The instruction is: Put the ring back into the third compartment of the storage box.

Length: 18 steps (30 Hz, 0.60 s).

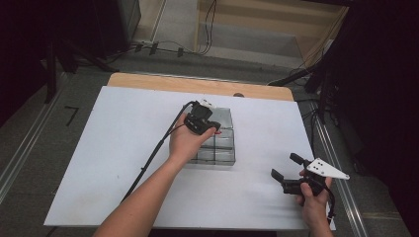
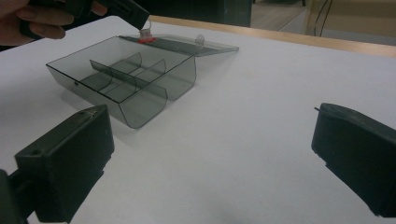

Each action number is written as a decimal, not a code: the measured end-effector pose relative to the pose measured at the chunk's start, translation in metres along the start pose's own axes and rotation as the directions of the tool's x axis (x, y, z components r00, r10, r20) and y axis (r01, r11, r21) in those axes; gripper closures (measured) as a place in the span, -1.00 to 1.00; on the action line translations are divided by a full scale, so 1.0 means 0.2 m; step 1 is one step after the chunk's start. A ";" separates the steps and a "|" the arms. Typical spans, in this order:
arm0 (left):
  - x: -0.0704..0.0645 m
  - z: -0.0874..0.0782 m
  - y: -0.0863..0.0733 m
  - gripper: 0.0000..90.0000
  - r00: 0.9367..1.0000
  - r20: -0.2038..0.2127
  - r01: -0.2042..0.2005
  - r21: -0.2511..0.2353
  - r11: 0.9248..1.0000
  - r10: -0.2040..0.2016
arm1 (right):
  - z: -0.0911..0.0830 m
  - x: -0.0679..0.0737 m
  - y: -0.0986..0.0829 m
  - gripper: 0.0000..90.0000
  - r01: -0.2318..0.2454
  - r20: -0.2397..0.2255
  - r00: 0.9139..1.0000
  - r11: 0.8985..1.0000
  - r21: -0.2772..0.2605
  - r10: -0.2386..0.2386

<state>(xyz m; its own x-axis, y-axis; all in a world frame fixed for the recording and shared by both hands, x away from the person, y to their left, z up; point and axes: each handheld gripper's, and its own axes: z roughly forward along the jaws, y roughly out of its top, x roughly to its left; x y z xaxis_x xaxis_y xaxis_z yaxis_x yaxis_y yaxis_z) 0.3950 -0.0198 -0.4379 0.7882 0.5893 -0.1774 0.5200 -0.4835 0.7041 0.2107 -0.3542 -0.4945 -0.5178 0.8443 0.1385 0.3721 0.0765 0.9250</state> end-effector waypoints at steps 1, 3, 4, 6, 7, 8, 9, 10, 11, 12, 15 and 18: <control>0.00 0.01 0.00 0.90 1.000 0.004 0.002 0.000 1.000 -0.002 | 0.00 0.00 0.00 -1.00 0.000 0.001 1.000 1.000 0.000 0.000; 0.01 0.02 0.00 0.90 1.000 0.001 0.002 -0.001 1.000 -0.002 | 0.00 0.00 0.00 -1.00 0.002 0.002 1.000 1.000 0.001 -0.002; 0.01 0.03 0.00 0.90 1.000 0.000 0.007 0.002 1.000 -0.007 | 0.00 0.00 0.00 -1.00 0.001 0.001 1.000 1.000 0.002 -0.001; 0.01 0.05 0.00 0.90 1.000 0.002 0.011 0.005 1.000 -0.011 | 0.00 0.00 0.00 -1.00 0.002 0.000 1.000 1.000 0.002 -0.002; 0.01 0.06 0.00 0.90 1.000 0.002 0.009 0.009 1.000 -0.009 | 0.00 0.00 0.00 -1.00 0.002 0.000 1.000 1.000 0.002 -0.002; 0.01 0.07 0.00 0.90 1.000 0.005 0.005 0.014 1.000 -0.006 | 0.00 0.00 0.00 -1.00 0.002 -0.001 1.000 1.000 0.002 -0.002; 0.01 0.07 0.00 0.90 1.000 0.003 0.002 0.018 1.000 -0.002 | 0.00 0.00 0.00 -1.00 0.003 -0.002 1.000 1.000 0.002 -0.003; 0.01 0.08 0.00 0.90 1.000 0.003 0.004 0.017 1.000 -0.004 | 0.00 0.00 0.00 -1.00 0.003 -0.002 1.000 1.000 0.002 -0.003; 0.01 0.09 0.00 0.90 1.000 0.002 0.006 0.019 1.000 -0.006 | 0.00 0.00 0.00 -1.00 0.004 -0.002 1.000 1.000 0.002 -0.004; 0.01 0.10 0.00 0.90 1.000 0.003 0.006 0.021 1.000 -0.006 | 0.00 0.00 0.00 -1.00 0.003 -0.002 1.000 1.000 0.002 -0.003; 0.01 0.12 -0.01 0.90 1.000 0.003 0.012 0.028 1.000 -0.012 | 0.00 0.00 0.00 -1.00 -0.001 -0.005 1.000 1.000 0.001 0.001; 0.02 0.14 -0.02 0.90 1.000 0.003 0.019 0.034 0.999 -0.019 | 0.00 -0.01 0.00 -1.00 -0.008 -0.012 1.000 1.000 -0.004 0.008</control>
<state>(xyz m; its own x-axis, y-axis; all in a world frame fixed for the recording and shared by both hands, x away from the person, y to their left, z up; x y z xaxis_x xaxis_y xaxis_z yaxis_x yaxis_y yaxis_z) 0.4056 -0.0343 -0.4600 0.7789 0.5968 -0.1926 0.5457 -0.4937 0.6772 0.2115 -0.3553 -0.4942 -0.5240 0.8384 0.1501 0.3731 0.0675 0.9253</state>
